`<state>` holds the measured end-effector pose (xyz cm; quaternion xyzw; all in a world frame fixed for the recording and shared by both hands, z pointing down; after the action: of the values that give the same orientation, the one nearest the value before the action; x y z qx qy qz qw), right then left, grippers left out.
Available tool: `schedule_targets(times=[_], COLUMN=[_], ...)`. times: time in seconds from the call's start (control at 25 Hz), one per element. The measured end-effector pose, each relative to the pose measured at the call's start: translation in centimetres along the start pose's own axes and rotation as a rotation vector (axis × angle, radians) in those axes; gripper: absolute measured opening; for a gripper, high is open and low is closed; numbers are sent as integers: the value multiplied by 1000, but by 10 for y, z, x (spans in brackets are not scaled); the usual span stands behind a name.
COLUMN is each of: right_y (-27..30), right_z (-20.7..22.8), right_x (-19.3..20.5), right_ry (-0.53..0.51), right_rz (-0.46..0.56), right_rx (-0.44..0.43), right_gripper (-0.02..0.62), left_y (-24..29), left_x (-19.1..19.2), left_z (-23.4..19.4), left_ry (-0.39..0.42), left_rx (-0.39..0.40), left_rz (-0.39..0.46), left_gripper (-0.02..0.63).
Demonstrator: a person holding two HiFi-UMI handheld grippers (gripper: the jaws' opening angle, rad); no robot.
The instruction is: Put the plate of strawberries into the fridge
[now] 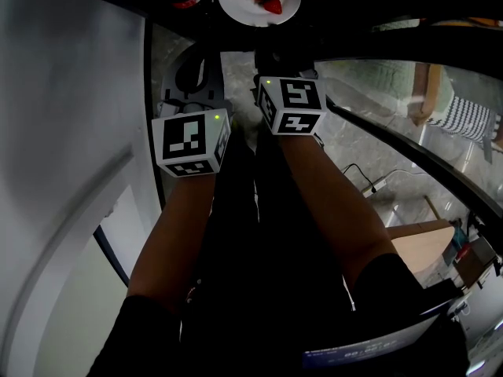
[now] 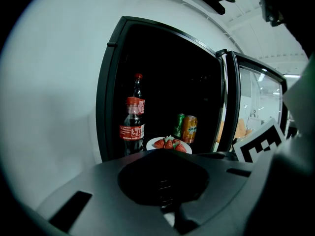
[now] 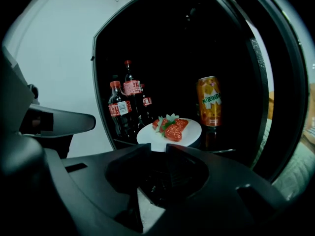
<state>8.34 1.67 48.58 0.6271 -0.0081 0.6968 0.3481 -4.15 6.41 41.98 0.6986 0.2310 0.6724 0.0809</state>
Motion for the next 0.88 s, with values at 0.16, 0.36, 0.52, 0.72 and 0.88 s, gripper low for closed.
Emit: schedule_targets(times=[0.16, 0.36, 0.52, 0.72, 0.88], right_y=[8, 17, 22, 23, 16], right_z=[2, 8, 10, 14, 18], right_x=[-5, -10, -13, -13, -17], right_ry=[2, 10, -2, -11, -14], right_rz=[8, 14, 16, 17, 29], right_rx=[0, -14, -18, -17, -3], right_gripper=[77, 77, 77, 77, 77], left_y=[2, 7, 11, 16, 18], left_x=[-2, -4, -5, -6, -11], left_z=[-3, -6, -7, -5, -5], left_ry=[6, 0, -2, -1, 12], left_rx=[0, 1, 2, 9, 24], left_rz=[-1, 4, 3, 8, 38], left_gripper=[2, 2, 2, 2, 2])
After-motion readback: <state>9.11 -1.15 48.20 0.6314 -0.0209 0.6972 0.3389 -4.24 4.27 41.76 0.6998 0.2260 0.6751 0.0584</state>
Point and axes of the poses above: the fingertips, and each gripper's own axes: y forward along the fingers, z to its right, x out of its underside, the point moved 6 cm from there along -y, backward along the fingers, and after that the axes turned 3 degrees about -z, right-handed, at the moved point
